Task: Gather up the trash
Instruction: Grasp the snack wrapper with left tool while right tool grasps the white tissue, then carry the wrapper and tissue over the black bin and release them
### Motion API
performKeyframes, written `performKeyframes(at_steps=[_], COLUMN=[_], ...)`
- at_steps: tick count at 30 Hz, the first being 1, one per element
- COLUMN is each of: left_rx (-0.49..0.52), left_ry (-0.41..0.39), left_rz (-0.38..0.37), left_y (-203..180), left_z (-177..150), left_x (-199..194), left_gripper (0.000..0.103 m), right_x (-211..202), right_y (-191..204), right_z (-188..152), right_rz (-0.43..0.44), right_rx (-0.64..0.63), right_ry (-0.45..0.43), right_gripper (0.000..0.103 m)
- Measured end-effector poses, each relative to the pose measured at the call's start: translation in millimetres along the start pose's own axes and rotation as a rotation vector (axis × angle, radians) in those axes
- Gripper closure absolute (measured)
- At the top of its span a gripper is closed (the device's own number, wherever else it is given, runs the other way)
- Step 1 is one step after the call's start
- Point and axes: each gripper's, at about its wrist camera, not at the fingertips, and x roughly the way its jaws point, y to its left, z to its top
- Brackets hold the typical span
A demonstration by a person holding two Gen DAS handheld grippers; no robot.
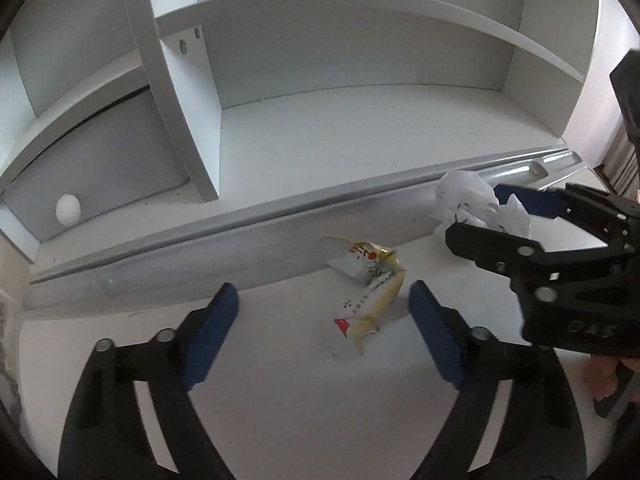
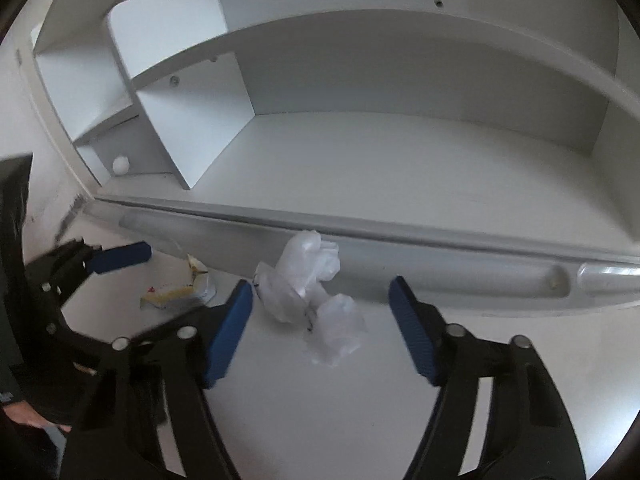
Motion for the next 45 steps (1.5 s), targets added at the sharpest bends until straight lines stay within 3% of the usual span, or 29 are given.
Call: performKeyframes(at_steps=[1,3,5,14,19,24,27,31,34,42,45], left_rx=[-0.001,-0.002,-0.008,-0.016,-0.011,0.02,0.046,0.1,0.176,0.423,0.511], left_ry=[-0.006,-0.024,-0.029,-0.035,-0.035,-0.053,-0.075,-0.076,-0.093,-0.059,-0.012], left_rz=[0.004,0.015,0.012,-0.007,-0.023,-0.009,-0.047,-0.14,-0.233,-0.568,-0.66], left_y=[-4,-4,-2,3,-4,-24,-50,-104,-169,-382,-461], left_z=[0,-4,-1,-5,-12,-22,-31,-47,-60,-120,-151], left_x=[-5,-9,-6,-4,-11,-35,-62,-95,-122,-189,-204], left_gripper=[0.035,0.064,0.071,0.077,0.08,0.082,0.082,0.082,0.083,0.083,0.083], right_x=[1,1,4,3,-17,-79,-135,-222,-276,-423,-458], right_y=[1,-1,-1,-2,1,-13,-34,-78,-111,-205,-221], right_z=[0,0,0,-3,-14,-47,-81,-143,-192,-384,-443], right_rz=[0.01,0.014,0.02,0.025,-0.015,-0.03,-0.077,-0.175,-0.268,-0.529,-0.603], right_rx=[-0.001,0.0,0.005,0.016,0.014,0.083,0.129,0.234,0.321,0.663,0.718], right_ry=[0.0,0.0,0.0,-0.003,-0.04,-0.085,-0.119,-0.158,-0.164,-0.161,-0.136], right_gripper=[0.06,0.067,0.069,0.07,0.07,0.07,0.07,0.07,0.07,0.07,0.07])
